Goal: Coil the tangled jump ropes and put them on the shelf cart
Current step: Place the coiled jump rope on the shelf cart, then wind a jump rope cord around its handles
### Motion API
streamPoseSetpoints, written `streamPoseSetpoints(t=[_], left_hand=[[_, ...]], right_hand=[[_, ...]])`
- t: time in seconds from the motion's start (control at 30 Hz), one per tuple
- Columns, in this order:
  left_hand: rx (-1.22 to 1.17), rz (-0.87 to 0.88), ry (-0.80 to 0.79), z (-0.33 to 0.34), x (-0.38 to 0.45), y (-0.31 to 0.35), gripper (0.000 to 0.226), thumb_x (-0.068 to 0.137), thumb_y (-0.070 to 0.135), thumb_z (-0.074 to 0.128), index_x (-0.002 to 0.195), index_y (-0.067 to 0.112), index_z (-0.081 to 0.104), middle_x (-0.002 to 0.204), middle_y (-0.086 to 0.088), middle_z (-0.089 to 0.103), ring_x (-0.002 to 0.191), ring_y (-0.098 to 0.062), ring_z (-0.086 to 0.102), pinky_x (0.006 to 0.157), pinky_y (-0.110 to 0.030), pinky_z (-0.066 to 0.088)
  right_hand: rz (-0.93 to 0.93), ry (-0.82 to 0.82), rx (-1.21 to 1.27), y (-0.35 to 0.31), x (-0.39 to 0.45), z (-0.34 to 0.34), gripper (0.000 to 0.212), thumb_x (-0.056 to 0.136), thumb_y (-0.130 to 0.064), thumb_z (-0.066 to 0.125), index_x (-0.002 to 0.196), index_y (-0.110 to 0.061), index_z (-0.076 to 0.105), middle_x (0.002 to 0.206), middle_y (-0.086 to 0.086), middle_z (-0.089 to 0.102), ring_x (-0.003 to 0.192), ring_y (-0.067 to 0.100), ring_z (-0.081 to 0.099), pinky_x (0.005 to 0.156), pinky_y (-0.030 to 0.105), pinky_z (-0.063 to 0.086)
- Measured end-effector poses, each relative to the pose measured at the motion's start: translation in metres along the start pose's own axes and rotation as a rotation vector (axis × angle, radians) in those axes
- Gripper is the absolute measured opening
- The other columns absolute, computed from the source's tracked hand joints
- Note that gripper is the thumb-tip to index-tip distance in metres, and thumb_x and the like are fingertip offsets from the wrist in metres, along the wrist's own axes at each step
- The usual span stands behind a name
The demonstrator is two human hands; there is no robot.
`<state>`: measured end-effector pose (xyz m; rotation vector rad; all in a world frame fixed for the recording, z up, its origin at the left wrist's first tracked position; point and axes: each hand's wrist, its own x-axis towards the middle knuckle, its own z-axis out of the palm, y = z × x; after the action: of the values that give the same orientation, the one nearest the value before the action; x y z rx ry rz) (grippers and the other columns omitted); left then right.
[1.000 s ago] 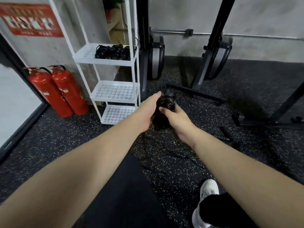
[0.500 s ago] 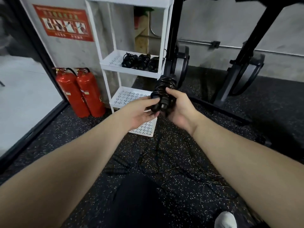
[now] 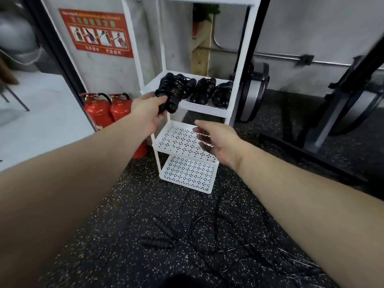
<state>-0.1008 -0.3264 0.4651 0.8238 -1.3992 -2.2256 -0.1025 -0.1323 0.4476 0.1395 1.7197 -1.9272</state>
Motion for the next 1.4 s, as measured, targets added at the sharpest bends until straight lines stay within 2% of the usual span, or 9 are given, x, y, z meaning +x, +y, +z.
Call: streamPoseSetpoints(t=[0.3, 0.4, 0.5, 0.57, 0.73, 1.03, 1.17, 1.27, 1.4], left_hand=[[0.18, 0.153, 0.126, 0.016, 0.1, 0.013, 0.033, 0.098, 0.003, 0.062, 0.129, 0.016, 0.061, 0.096, 0.001, 0.065, 0.074, -0.007, 0.061, 0.068, -0.021, 0.055], [0.149, 0.148, 0.131, 0.017, 0.114, 0.014, 0.017, 0.101, 0.003, 0.06, 0.112, 0.015, 0.063, 0.087, 0.001, 0.062, 0.071, -0.008, 0.061, 0.054, -0.021, 0.054], [0.263, 0.205, 0.14, 0.019, 0.124, 0.01, 0.013, 0.099, 0.01, 0.065, 0.111, 0.013, 0.07, 0.086, 0.001, 0.065, 0.079, -0.017, 0.069, 0.074, -0.031, 0.061], [0.492, 0.292, 0.135, 0.022, 0.127, 0.007, 0.025, 0.1, 0.016, 0.059, 0.12, 0.013, 0.074, 0.09, 0.001, 0.069, 0.091, -0.024, 0.07, 0.091, -0.032, 0.058], [0.97, 0.371, 0.056, 0.029, 0.109, 0.004, 0.027, 0.096, 0.011, 0.049, 0.104, 0.021, 0.073, 0.103, -0.001, 0.061, 0.094, -0.023, 0.057, 0.083, -0.025, 0.047], [1.117, 0.615, -0.095, 0.024, 0.027, -0.044, 0.034, 0.096, 0.015, 0.057, 0.127, 0.018, 0.068, 0.138, -0.003, 0.057, 0.107, -0.022, 0.064, 0.092, -0.031, 0.05], [1.146, 0.406, -0.367, 0.026, -0.032, -0.099, 0.029, 0.1, 0.014, 0.055, 0.127, 0.02, 0.063, 0.134, 0.002, 0.053, 0.068, -0.014, 0.061, 0.053, -0.025, 0.048], [1.179, 0.188, -0.537, 0.035, -0.076, -0.145, 0.025, 0.103, 0.014, 0.05, 0.122, 0.021, 0.063, 0.121, -0.002, 0.064, 0.092, -0.026, 0.07, 0.076, -0.045, 0.062], [1.201, -0.034, -0.748, 0.047, -0.129, -0.215, 0.02, 0.104, 0.025, 0.055, 0.123, 0.024, 0.06, 0.11, -0.003, 0.07, 0.097, -0.02, 0.071, 0.081, -0.038, 0.064]], right_hand=[[0.017, -0.092, -0.127, 0.011, 0.045, 0.012, 0.012, 0.092, -0.025, 0.075, 0.1, -0.016, 0.074, 0.091, -0.002, 0.079, 0.075, 0.01, 0.06, 0.068, 0.024, 0.047], [0.039, -0.109, -0.137, 0.023, 0.055, 0.01, 0.018, 0.091, -0.031, 0.075, 0.104, -0.019, 0.072, 0.089, -0.003, 0.078, 0.072, 0.009, 0.058, 0.068, 0.024, 0.047], [0.063, -0.084, -0.125, 0.032, 0.063, 0.009, 0.018, 0.092, -0.033, 0.075, 0.104, -0.019, 0.071, 0.085, -0.002, 0.077, 0.068, 0.009, 0.057, 0.063, 0.024, 0.047], [0.081, -0.064, -0.117, 0.036, 0.066, 0.008, 0.022, 0.093, -0.032, 0.073, 0.109, -0.018, 0.071, 0.081, -0.002, 0.075, 0.066, 0.01, 0.056, 0.062, 0.024, 0.048], [0.103, -0.064, -0.123, 0.041, 0.062, 0.005, 0.018, 0.099, -0.031, 0.065, 0.111, -0.019, 0.073, 0.075, -0.003, 0.073, 0.067, 0.011, 0.055, 0.061, 0.025, 0.046], [0.117, -0.087, -0.196, 0.039, 0.023, -0.025, 0.021, 0.1, -0.031, 0.063, 0.114, -0.019, 0.072, 0.08, -0.002, 0.074, 0.064, 0.011, 0.056, 0.057, 0.023, 0.045], [0.114, -0.081, -0.209, 0.043, -0.007, -0.056, 0.018, 0.099, -0.029, 0.063, 0.111, -0.019, 0.072, 0.078, -0.002, 0.074, 0.062, 0.009, 0.054, 0.054, 0.023, 0.042], [0.113, -0.057, -0.27, 0.056, -0.033, -0.093, 0.018, 0.099, -0.025, 0.064, 0.109, -0.014, 0.073, 0.077, -0.001, 0.073, 0.062, 0.009, 0.054, 0.055, 0.024, 0.04], [0.157, -0.02, -0.301, 0.087, -0.069, -0.16, 0.021, 0.098, -0.026, 0.066, 0.111, -0.012, 0.075, 0.081, 0.0, 0.071, 0.059, 0.007, 0.052, 0.054, 0.023, 0.038]])
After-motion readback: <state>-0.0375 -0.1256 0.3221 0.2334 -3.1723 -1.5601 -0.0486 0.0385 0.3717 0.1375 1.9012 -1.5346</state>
